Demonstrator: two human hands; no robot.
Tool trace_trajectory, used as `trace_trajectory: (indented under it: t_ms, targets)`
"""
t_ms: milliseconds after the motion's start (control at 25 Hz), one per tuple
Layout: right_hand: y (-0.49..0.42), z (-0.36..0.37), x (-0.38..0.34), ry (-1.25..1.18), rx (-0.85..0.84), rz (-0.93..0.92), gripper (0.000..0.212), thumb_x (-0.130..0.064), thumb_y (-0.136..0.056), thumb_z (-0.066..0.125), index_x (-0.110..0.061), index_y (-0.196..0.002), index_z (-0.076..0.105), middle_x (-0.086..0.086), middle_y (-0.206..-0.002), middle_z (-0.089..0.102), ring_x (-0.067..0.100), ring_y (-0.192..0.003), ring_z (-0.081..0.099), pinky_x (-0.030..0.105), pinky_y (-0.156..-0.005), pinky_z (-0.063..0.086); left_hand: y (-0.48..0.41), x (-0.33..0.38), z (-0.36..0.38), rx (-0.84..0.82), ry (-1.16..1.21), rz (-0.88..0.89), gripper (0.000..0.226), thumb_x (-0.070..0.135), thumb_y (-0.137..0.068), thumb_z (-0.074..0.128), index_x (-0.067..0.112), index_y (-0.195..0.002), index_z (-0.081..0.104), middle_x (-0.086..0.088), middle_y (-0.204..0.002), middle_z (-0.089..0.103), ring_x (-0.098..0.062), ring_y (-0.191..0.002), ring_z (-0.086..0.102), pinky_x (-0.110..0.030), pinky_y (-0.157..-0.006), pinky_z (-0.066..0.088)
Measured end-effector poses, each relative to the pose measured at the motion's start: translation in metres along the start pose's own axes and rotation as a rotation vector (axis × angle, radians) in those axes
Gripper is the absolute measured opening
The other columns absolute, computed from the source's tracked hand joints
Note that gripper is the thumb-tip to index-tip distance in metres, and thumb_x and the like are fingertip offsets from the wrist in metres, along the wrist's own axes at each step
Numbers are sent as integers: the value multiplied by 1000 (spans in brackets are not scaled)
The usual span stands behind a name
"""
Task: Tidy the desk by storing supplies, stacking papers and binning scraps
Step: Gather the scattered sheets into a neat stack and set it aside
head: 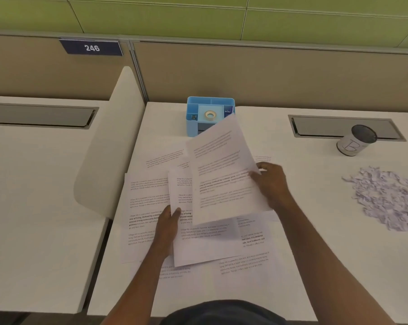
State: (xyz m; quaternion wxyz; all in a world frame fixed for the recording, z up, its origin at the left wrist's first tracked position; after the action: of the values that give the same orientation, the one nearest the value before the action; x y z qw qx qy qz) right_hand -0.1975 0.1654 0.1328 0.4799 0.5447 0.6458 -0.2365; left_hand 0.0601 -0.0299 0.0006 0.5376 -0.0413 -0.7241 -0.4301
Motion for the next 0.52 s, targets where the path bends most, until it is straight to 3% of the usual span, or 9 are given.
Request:
trace_trajectory:
  t_ms: [200,280,440,520]
  targets:
    - [20,44,77,-54,-144,247,9,-14,-85,76,-12,-93,74,11,-98,77,31,-84,75,55,-79,62,2,-2,-1,23,54,-22,45,42,-112,47,24,-153,55,2,-146,64,-23,-133,62,-53,-119,46]
    - [29,58,95,-33,-140,273,6,-15,-85,75,-16,-90,75,9,-99,77,29,-86,75,50,-82,62,2,-1,0,26,15,0,46,40,-112,49,22,-154,54,4,-147,62,-22,-135,60,-50,-120,45]
    - [47,74,101,37,-123,223,15,-15,-85,76,-14,-100,74,3,-106,73,21,-94,70,30,-80,56,6,4,3,18,-79,68,21,21,-111,55,27,-128,64,8,-121,73,-17,-112,70,-36,-93,56]
    - [51,75,95,108,-134,165,19,-19,-85,76,-14,-103,72,1,-104,72,18,-91,68,27,-78,53,7,5,3,22,-109,90,22,18,-110,55,30,-126,63,8,-120,72,-17,-112,70,-37,-95,56]
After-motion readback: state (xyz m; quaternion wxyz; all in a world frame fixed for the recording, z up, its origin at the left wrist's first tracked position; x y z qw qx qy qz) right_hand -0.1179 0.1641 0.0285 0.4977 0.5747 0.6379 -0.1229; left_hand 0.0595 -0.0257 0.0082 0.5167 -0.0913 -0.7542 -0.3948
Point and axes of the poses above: each hand's wrist, its own y-axis away from the middle knuckle, its own z-axis out of the palm, x = y × z, the point moved 4 cm from there along -y, towards the middle knuckle
